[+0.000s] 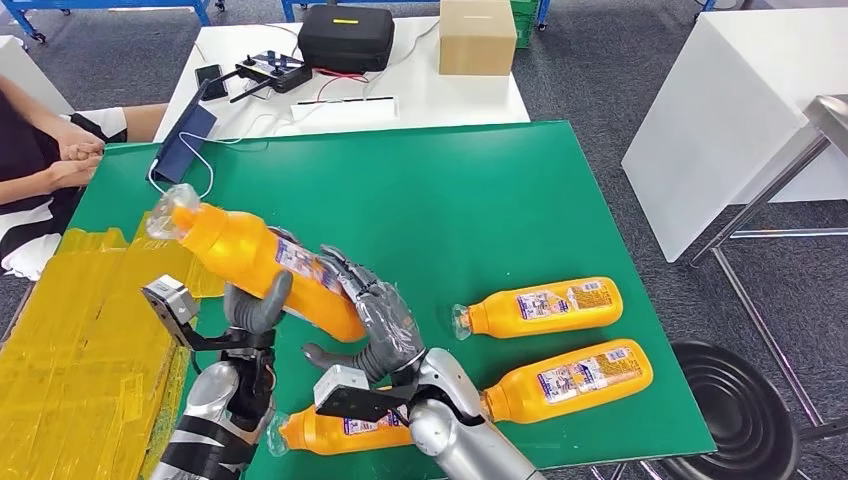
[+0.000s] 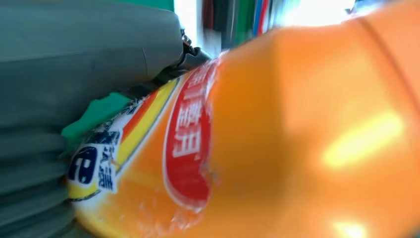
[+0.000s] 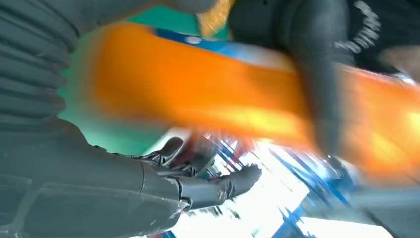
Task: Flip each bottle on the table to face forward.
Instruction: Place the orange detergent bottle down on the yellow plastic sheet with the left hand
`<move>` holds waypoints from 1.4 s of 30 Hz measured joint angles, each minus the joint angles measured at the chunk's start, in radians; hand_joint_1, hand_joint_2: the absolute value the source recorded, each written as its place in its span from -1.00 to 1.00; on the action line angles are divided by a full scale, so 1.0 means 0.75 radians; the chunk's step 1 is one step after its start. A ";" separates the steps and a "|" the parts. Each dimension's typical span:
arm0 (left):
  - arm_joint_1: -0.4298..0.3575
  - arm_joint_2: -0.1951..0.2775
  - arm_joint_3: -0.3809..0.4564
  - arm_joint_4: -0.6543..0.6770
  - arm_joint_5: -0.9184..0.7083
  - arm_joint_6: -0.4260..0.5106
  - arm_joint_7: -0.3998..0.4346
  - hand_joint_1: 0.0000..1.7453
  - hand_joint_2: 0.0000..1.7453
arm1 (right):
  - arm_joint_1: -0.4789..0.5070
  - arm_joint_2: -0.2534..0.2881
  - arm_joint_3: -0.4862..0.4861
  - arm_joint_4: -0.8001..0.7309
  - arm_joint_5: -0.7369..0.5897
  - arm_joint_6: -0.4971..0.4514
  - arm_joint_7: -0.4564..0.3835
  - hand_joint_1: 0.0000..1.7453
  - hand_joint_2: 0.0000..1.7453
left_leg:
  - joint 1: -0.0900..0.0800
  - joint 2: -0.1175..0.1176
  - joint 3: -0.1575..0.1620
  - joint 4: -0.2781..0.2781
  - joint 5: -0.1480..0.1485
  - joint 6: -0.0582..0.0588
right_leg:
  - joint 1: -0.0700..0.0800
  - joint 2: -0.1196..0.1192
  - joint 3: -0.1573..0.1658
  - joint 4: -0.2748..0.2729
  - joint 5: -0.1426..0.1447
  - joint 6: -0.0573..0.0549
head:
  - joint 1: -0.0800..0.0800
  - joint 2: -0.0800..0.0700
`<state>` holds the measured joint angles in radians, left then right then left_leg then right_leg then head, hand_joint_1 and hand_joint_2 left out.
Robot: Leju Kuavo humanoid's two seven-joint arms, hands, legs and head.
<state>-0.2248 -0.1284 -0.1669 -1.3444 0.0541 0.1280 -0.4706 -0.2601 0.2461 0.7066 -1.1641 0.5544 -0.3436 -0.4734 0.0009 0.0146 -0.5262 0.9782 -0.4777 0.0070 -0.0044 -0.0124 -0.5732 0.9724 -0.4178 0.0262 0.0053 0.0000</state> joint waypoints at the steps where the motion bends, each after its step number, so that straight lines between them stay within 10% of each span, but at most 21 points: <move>1: 0.000 0.000 0.031 -0.023 -0.054 0.105 -0.003 1.00 1.00 | 0.033 -0.011 0.000 -0.054 0.006 -0.022 -0.011 -1.00 1.00 | 0.000 0.000 0.000 0.000 0.000 0.000 | 0.000 0.001 -0.001 0.000 0.000 0.000 | -0.001 0.000; 7: -0.006 0.010 0.165 -0.129 -0.541 0.561 0.036 1.00 1.00 | 0.220 -0.112 -0.039 -0.416 0.014 -0.090 -0.052 -1.00 1.00 | 0.000 -0.005 -0.003 0.000 0.000 0.000 | 0.001 -0.006 -0.001 0.000 -0.001 0.000 | 0.000 0.000; 13: -0.080 0.034 0.269 -0.089 -1.552 0.749 0.310 1.00 1.00 | 0.316 -0.173 -0.122 -0.642 0.005 -0.096 -0.091 -1.00 1.00 | -0.001 -0.003 -0.002 0.000 0.001 0.000 | -0.001 -0.004 0.000 0.000 0.000 0.000 | 0.000 0.000; 23: -0.141 0.061 0.337 0.000 -1.799 0.737 0.509 1.00 1.00 | 0.349 -0.207 -0.167 -0.746 -0.011 -0.094 -0.098 -1.00 1.00 | 0.000 -0.001 -0.001 0.000 0.001 0.000 | 0.000 -0.003 0.000 0.000 0.000 0.000 | 0.000 0.000; 27: -0.252 0.166 0.324 0.255 -2.130 0.625 0.736 1.00 1.00 | 0.358 -0.216 -0.222 -0.772 -0.077 -0.059 -0.117 -1.00 1.00 | 0.000 0.003 0.001 0.000 0.001 -0.001 | 0.000 0.001 -0.001 0.000 0.002 -0.003 | 0.000 0.000; 37: -0.480 0.330 0.188 0.892 -2.167 0.205 0.995 0.98 1.00 | 0.371 -0.218 -0.338 -0.809 -0.093 0.030 -0.119 -1.00 1.00 | 0.000 0.008 0.002 0.000 0.002 -0.002 | 0.000 0.008 -0.001 0.001 0.003 -0.004 | 0.000 0.000; 41: -0.551 0.362 0.157 1.044 -2.167 0.166 1.048 -0.85 1.00 | 0.372 -0.218 -0.363 -0.809 -0.092 0.040 -0.115 -1.00 1.00 | 0.000 0.008 0.002 0.000 0.001 -0.002 | 0.000 0.008 0.000 0.001 0.003 -0.004 | 0.000 0.000; 42: -0.563 0.366 0.157 1.069 -2.166 0.167 1.062 -1.00 1.00 | 0.371 -0.218 -0.367 -0.809 -0.090 0.041 -0.114 -1.00 1.00 | 0.000 0.008 0.002 0.000 0.001 -0.002 | 0.000 0.008 0.000 0.001 0.003 -0.004 | 0.000 0.000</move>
<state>-0.6472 0.1465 -0.0494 -0.5428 -1.5705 0.2535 0.3259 0.0185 0.0824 0.4314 -1.7712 0.4869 -0.3128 -0.5586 0.0010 0.0203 -0.5244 0.9781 -0.4767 0.0057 -0.0046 -0.0061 -0.5731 0.9728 -0.4154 0.0229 0.0051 0.0000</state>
